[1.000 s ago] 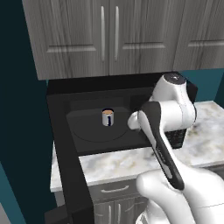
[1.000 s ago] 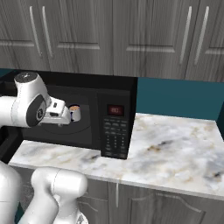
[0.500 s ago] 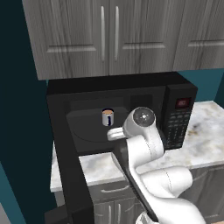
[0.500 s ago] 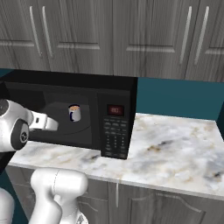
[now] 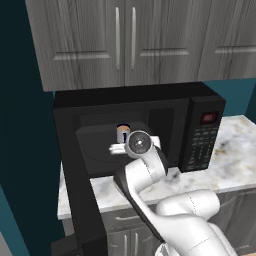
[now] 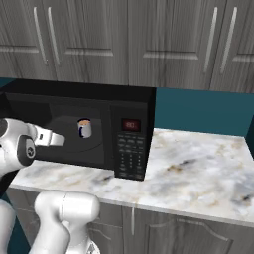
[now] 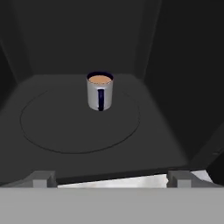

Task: Pick the cup of tea, navigate to the dining table, and place it on the saucer.

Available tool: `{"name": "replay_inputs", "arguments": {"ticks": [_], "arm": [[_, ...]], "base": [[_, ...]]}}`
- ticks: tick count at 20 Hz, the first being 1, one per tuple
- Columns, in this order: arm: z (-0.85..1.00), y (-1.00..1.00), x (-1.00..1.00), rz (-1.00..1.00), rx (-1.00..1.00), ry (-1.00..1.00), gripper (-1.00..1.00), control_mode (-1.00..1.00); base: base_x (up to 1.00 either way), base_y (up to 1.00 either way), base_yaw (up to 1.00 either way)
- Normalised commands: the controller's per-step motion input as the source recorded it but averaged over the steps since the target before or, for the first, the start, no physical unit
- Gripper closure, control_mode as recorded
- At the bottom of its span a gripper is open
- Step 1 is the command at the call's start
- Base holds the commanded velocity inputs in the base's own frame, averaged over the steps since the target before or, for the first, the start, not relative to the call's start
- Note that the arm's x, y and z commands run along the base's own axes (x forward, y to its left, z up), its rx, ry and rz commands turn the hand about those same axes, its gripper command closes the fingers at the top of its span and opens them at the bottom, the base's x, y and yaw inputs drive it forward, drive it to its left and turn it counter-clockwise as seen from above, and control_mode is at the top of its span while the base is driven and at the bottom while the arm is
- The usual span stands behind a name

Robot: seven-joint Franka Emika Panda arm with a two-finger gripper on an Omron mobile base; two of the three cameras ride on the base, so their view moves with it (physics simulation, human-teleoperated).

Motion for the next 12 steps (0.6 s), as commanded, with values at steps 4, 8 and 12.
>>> {"name": "replay_inputs", "arguments": {"ticks": [4,8,12], "arm": [[-0.07,0.00,0.55,0.00,0.00,0.06,-1.00,-1.00],[-0.14,0.04,0.40,0.00,0.00,0.11,-1.00,-1.00],[-0.11,0.01,0.51,0.00,0.00,0.11,-1.00,-1.00]], "base": [[0.00,0.00,0.00],[0.00,0.00,0.00],[0.00,0.00,0.00]]}}
